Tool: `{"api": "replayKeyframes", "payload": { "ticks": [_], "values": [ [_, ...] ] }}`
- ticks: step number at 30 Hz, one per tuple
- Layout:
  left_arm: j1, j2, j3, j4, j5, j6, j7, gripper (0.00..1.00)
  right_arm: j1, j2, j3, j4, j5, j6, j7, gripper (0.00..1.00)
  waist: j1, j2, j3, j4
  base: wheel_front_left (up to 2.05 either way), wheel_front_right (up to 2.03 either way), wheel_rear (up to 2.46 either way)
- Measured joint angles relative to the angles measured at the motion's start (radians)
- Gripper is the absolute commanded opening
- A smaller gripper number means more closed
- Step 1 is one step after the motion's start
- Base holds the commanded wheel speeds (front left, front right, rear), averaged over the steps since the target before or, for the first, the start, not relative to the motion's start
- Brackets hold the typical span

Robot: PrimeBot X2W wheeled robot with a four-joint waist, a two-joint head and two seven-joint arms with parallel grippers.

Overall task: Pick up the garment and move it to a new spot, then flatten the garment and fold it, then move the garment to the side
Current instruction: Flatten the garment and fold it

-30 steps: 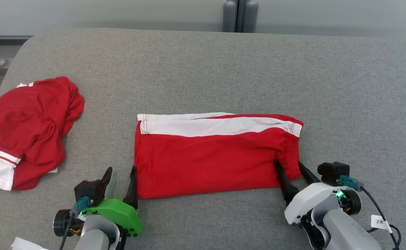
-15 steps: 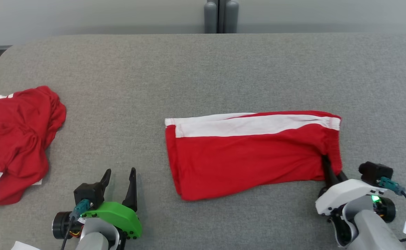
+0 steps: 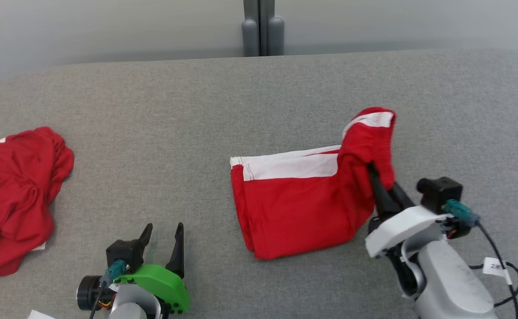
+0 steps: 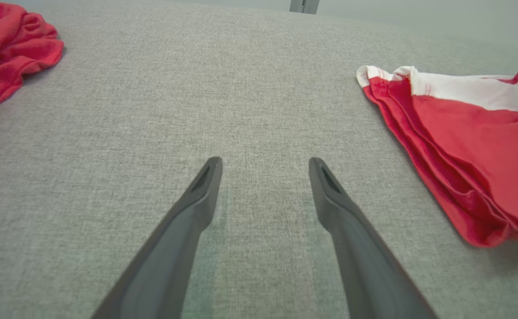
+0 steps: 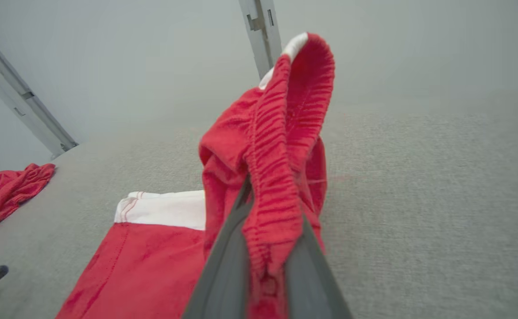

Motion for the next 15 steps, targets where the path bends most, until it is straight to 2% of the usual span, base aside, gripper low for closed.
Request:
{"api": "replayKeyframes", "payload": {
  "ticks": [3,8,9,10,11,12,15],
  "values": [
    [0.001,-0.001,-0.016,0.004,-0.020,0.000,0.000,1.00,-0.013,0.001,0.126,0.001,0.031,0.000,0.000,0.00,0.0000,0.0000,-0.004,0.019,0.00,0.00,0.00],
    [0.004,-0.001,-0.033,0.016,-0.031,0.001,0.000,1.00,-0.054,0.002,0.277,0.053,0.059,0.000,0.000,0.00,0.0000,0.0000,-0.011,0.063,0.00,0.00,0.00],
    [0.004,-0.001,-0.034,0.018,-0.032,0.002,0.000,1.00,-0.063,0.002,0.303,0.073,0.063,0.000,0.000,0.09,0.0000,0.0000,-0.013,0.073,0.00,0.00,0.00],
    [0.005,-0.001,-0.034,0.021,-0.032,0.004,0.000,1.00,-0.069,0.002,0.321,0.089,0.062,0.000,0.000,0.33,0.0000,0.0000,-0.014,0.081,0.00,0.00,0.00],
    [0.006,-0.001,-0.035,0.022,-0.032,0.004,0.000,1.00,-0.075,0.002,0.345,0.107,0.058,0.000,0.000,0.88,0.0000,0.0000,-0.016,0.090,0.00,0.00,0.00],
    [0.006,-0.001,-0.036,0.023,-0.032,0.004,0.000,1.00,-0.080,0.001,0.359,0.111,0.060,0.000,0.001,1.00,0.0000,0.0000,-0.018,0.099,0.00,0.00,0.00],
    [0.008,-0.001,-0.033,0.022,-0.027,0.005,0.000,1.00,-0.088,0.002,0.388,0.104,0.076,0.000,0.001,1.00,0.0001,0.0000,-0.022,0.119,0.00,0.00,0.00]
  ]
}}
